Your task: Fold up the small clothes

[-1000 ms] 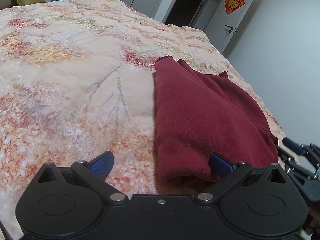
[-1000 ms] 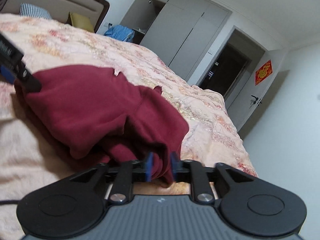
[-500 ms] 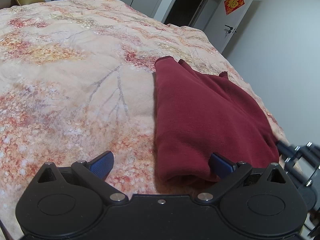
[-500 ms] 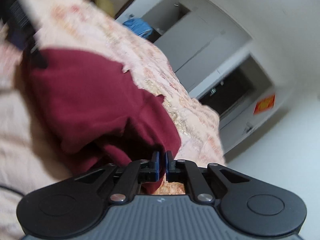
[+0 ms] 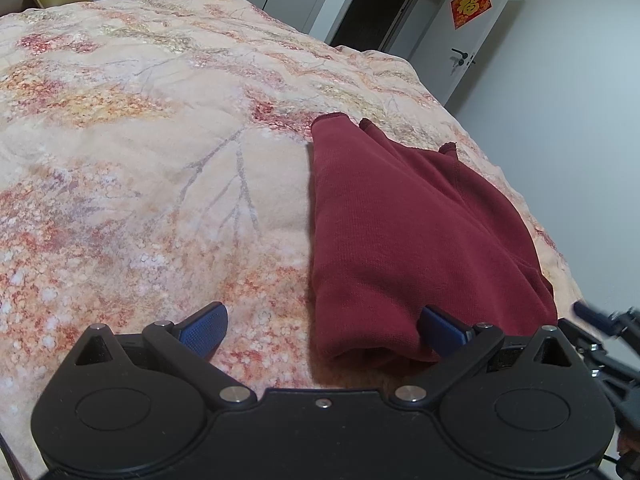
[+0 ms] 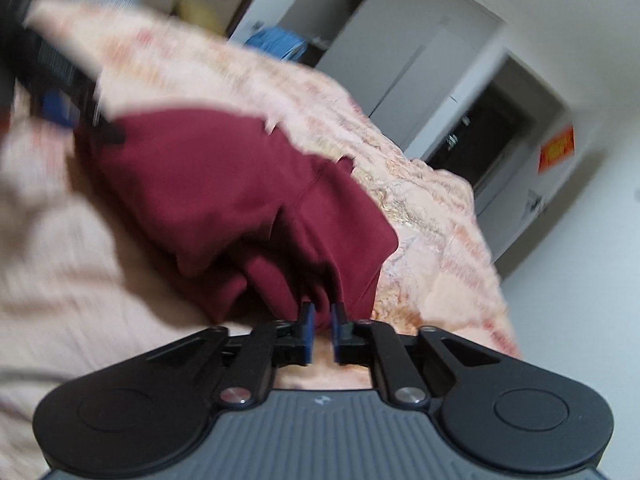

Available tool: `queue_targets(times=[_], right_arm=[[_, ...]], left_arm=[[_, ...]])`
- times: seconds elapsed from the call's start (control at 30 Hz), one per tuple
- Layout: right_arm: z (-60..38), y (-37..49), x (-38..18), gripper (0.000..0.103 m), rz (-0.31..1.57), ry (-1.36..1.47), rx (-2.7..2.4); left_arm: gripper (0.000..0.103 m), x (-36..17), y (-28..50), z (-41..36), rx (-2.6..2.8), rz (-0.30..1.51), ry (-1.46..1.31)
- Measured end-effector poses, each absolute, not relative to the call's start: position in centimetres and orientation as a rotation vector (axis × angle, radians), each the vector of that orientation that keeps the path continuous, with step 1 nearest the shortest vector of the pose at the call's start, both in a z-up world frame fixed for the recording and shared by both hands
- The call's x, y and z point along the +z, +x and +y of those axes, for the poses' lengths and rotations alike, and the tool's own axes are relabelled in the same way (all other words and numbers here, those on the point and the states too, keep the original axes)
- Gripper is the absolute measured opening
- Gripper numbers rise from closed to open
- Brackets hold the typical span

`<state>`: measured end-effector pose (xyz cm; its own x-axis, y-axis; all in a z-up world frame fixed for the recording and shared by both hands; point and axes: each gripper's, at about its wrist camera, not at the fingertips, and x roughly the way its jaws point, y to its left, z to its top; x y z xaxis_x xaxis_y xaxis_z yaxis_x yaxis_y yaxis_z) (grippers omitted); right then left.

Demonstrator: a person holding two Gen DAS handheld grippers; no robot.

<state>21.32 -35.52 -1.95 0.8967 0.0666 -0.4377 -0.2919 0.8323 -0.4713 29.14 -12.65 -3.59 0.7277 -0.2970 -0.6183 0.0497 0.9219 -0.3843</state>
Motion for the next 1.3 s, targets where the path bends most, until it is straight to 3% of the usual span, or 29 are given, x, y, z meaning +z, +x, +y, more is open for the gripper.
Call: queue_targets(times=[0.03, 0.2, 0.27, 0.37, 0.6, 0.83, 1.07, 1.3], right_arm=[[-35.9, 21.2, -1.3, 0.039, 0.416, -0.504, 0.204], [-37.1, 22.7, 1.1, 0.061, 0.378, -0.322, 0.215], [-37.6, 23.8, 1.6, 0.079, 0.362, -0.265, 0.192], [-38.7, 26.0, 1.8, 0.093, 0.361, -0.137, 0.136], [-41.2, 29.5, -0.4, 0.093, 0.483, 0.034, -0.018], [-42.4, 26.8, -3.1, 0.101, 0.511, -0.057, -0.111], [-43.7, 27.1, -1.3, 0.103, 0.433, 0.048, -0.047], [-43.5, 32.0, -1.2, 0.103, 0.511, 0.236, 0.066]], left_arm=[[0.102, -3.6, 29.1, -12.6, -0.195, 0.734, -0.356], [0.102, -3.6, 29.2, -12.8, -0.192, 0.737, -0.35], [0.102, -3.7, 29.3, -12.9, -0.192, 0.738, -0.349], [0.102, -3.6, 29.3, -13.0, -0.189, 0.74, -0.342], [0.102, -3.5, 29.4, -13.0, -0.192, 0.744, -0.334], [0.102, -1.7, 29.7, -12.5, -0.187, 0.732, -0.317], [0.102, 0.3, 32.9, -12.7, -0.166, 0.702, -0.25], [0.102, 0.0, 36.8, -12.8, -0.214, 0.737, -0.193]])
